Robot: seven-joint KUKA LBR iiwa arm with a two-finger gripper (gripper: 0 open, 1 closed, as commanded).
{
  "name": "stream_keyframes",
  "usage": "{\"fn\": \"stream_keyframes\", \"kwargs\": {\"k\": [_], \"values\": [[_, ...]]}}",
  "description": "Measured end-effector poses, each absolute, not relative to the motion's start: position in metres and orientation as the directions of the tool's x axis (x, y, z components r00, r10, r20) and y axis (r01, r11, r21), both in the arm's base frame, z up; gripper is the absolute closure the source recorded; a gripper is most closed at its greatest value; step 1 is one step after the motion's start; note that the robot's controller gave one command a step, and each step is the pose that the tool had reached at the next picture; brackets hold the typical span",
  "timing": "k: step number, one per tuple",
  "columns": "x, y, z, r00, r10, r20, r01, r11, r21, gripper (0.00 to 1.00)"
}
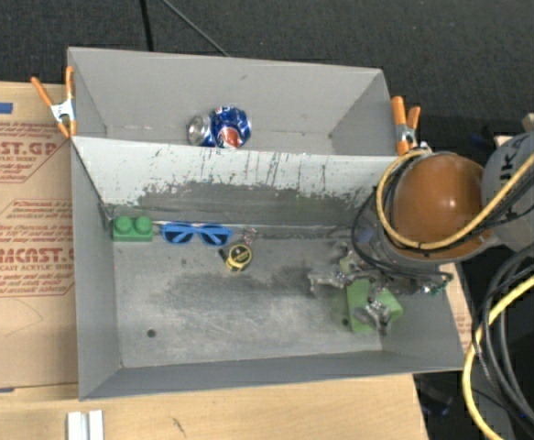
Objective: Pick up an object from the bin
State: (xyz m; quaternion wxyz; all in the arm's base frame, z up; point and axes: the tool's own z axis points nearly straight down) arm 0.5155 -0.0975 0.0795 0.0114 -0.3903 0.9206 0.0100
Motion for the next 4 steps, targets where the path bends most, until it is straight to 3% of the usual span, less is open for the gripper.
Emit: {"fn": "stream_keyframes", "kwargs": {"k": [1,2,3,4], "values": [[0.518,-0.099,0.079,-0.656,-0.754,-0.029,-0.754,0.657,0.010,0.00],[0.514,-0.112,0.074,-0.609,-0.793,-0.008,-0.793,0.609,0.002,0.00],[0.512,-0.117,0.073,-0.614,-0.789,-0.003,-0.789,0.614,0.002,1.00],[0.512,-0.117,0.073,-0.615,-0.789,-0.003,-0.789,0.615,0.002,0.00]]}}
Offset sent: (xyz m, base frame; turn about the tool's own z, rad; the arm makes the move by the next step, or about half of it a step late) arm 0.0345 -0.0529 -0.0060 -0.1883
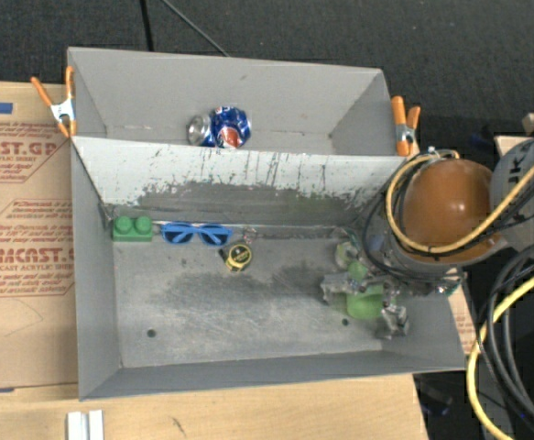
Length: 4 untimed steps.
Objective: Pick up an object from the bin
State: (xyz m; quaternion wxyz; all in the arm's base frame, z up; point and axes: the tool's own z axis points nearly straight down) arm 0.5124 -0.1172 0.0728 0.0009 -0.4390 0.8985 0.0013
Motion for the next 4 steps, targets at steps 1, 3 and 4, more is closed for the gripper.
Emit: {"fn": "stream_keyframes", "kwargs": {"k": [1,3,4], "values": [[0.512,-0.117,0.073,-0.615,-0.789,-0.003,-0.789,0.615,0.002,1.00],[0.528,-0.130,0.079,-0.471,-0.882,-0.014,-0.882,0.471,0.001,0.00],[0.526,-0.132,0.077,-0.472,-0.881,-0.011,-0.881,0.472,0.005,1.00]]}}
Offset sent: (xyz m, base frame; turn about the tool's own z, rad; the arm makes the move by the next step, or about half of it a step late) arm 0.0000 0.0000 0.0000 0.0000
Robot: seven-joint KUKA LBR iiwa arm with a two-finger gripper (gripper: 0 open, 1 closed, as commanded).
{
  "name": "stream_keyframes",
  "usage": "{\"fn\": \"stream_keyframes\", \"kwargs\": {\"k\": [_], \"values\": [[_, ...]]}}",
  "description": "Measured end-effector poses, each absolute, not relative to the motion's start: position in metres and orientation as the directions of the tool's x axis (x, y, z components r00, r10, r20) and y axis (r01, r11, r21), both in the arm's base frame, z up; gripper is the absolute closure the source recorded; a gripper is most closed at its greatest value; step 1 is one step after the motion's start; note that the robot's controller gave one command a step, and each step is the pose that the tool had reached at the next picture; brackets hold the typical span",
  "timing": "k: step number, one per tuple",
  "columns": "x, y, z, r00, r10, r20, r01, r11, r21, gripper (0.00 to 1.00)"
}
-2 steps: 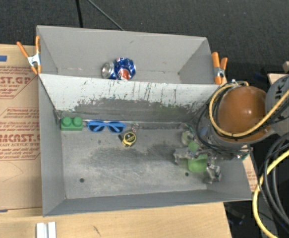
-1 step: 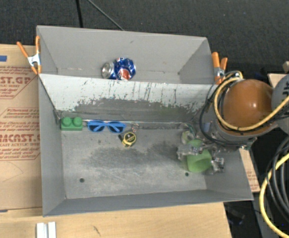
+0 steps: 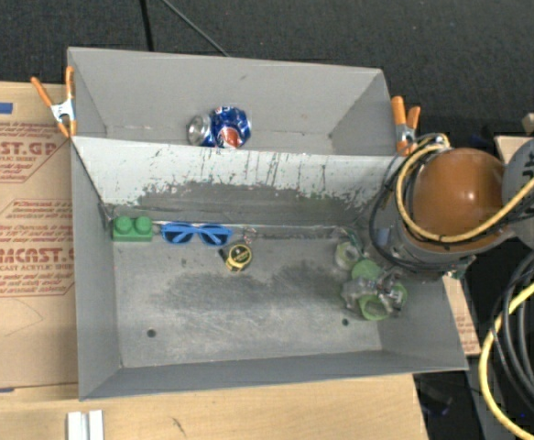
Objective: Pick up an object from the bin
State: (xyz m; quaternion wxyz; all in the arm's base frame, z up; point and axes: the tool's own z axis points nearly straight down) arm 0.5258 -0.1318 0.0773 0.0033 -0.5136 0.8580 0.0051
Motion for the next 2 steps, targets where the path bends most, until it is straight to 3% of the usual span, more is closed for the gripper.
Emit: {"fn": "stream_keyframes", "kwargs": {"k": [2], "values": [[0.518,-0.098,0.262,-0.510,-0.860,-0.005,-0.860,0.510,-0.009,1.00]]}}
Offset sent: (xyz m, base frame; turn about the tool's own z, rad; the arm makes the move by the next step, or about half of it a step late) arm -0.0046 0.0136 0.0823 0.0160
